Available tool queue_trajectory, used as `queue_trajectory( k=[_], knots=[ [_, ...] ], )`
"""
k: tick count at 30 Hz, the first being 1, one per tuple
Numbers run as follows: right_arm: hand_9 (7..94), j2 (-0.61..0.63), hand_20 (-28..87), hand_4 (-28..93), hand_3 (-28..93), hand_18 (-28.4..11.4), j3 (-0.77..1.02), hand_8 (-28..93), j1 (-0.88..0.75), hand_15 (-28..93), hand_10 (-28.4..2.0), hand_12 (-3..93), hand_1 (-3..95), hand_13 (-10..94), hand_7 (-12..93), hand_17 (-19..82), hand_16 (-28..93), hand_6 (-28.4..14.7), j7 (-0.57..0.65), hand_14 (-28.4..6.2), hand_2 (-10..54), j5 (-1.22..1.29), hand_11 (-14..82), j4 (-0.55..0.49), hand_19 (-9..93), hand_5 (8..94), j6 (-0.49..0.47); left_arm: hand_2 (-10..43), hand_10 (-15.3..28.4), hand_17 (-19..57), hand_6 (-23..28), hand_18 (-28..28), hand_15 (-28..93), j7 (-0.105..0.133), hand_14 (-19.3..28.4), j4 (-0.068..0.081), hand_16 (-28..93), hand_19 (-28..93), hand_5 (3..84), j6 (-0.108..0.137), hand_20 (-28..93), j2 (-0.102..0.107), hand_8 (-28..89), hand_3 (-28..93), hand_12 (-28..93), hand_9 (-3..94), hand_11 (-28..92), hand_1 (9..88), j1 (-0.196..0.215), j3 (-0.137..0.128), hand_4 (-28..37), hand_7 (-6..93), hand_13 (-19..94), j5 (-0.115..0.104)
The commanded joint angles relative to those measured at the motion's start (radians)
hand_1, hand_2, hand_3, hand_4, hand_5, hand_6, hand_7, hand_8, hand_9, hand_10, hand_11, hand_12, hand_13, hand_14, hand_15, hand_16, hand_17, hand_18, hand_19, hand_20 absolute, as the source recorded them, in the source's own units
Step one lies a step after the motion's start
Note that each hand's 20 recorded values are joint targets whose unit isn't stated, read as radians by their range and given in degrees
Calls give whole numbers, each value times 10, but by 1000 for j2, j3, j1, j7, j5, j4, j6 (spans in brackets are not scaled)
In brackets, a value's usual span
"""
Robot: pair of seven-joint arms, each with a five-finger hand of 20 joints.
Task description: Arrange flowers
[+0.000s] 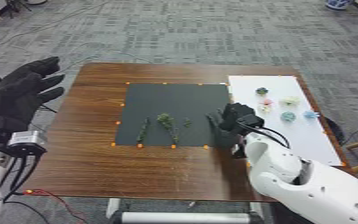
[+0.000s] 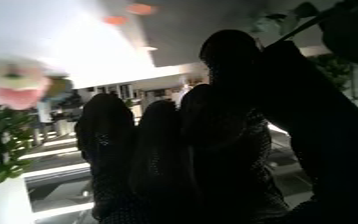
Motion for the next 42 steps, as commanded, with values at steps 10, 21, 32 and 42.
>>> queue_trajectory(
  k=[10, 21, 32, 42],
  knots=[
    [869, -162, 716, -59, 871, -236, -42, 252, 21, 851, -82, 502, 343, 819, 557, 511, 447, 22, 102, -74, -95, -135, 590, 62, 932, 779, -252, -80, 97, -108, 29, 204, 397, -10, 129, -3, -28, 403, 247, 7, 79, -19, -107, 700, 198, 171, 204, 254, 6, -2, -247, 250, 88, 1],
    [918, -157, 721, -132, 869, -236, 28, 62, -10, 835, -69, 483, 265, 859, 534, 560, 444, 27, 73, -65, -19, -45, 561, 41, 932, 845, -310, -81, 97, -109, 29, 204, 396, -11, 129, -1, -26, 403, 247, 5, 79, -20, -104, 700, 204, 171, 199, 254, 2, 4, -244, 247, 87, 0],
    [925, -173, 715, -155, 853, -239, 125, -79, -68, 821, -76, 471, 176, 859, 526, 561, 439, 22, 30, -67, 52, 63, 535, 21, 932, 860, -328, -80, 98, -110, 29, 204, 392, -12, 130, -3, -26, 402, 246, 8, 78, -24, -99, 697, 209, 170, 192, 255, 8, 2, -243, 244, 84, 0],
    [935, -169, 716, -158, 844, -239, 225, -70, -124, 814, -75, 465, 153, 864, 507, 566, 442, 22, 22, -66, 92, 161, 522, -13, 932, 871, -339, -78, 99, -110, 30, 205, 393, -11, 130, -6, -25, 403, 248, 7, 78, -28, -98, 696, 211, 171, 189, 257, 16, -5, -243, 240, 84, 1]
  ],
)
